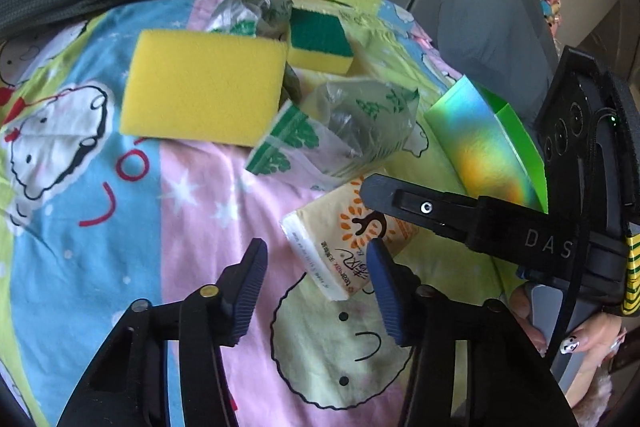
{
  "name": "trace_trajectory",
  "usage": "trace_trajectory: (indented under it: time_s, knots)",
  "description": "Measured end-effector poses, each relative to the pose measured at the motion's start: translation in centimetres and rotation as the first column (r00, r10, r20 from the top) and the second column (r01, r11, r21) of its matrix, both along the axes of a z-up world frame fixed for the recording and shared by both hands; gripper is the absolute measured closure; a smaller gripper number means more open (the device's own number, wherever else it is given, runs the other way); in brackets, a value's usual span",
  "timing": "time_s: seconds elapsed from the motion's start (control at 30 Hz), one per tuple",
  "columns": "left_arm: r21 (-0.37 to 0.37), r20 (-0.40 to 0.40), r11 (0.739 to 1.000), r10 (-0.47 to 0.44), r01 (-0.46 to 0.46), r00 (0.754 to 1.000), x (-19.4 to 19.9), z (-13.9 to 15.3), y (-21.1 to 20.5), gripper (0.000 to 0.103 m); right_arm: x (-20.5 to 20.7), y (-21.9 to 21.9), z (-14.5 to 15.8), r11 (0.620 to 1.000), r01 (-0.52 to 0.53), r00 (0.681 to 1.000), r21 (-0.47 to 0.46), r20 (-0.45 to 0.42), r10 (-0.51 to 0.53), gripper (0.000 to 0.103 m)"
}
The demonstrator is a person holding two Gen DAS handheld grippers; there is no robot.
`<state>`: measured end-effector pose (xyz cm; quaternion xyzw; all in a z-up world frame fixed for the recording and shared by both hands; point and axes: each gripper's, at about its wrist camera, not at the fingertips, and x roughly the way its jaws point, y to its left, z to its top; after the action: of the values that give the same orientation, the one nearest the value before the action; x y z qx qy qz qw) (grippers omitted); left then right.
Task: Organize objects
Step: 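Carry the tissue pack into the green-rimmed box and open the right gripper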
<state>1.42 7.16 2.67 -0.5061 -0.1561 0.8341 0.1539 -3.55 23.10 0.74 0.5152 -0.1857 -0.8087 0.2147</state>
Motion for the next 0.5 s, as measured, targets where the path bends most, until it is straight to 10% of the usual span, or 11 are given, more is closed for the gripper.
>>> trace_trajectory:
  time_s: [0.5]
  knots:
    - [-0.102,-0.201,0.994,-0.067,0.047,0.977,3.3,6.4,3.0,0.059,3.2,0.4,3.9,0.999,-0.022,0.995,0.038,-0.100,0.026,0.065]
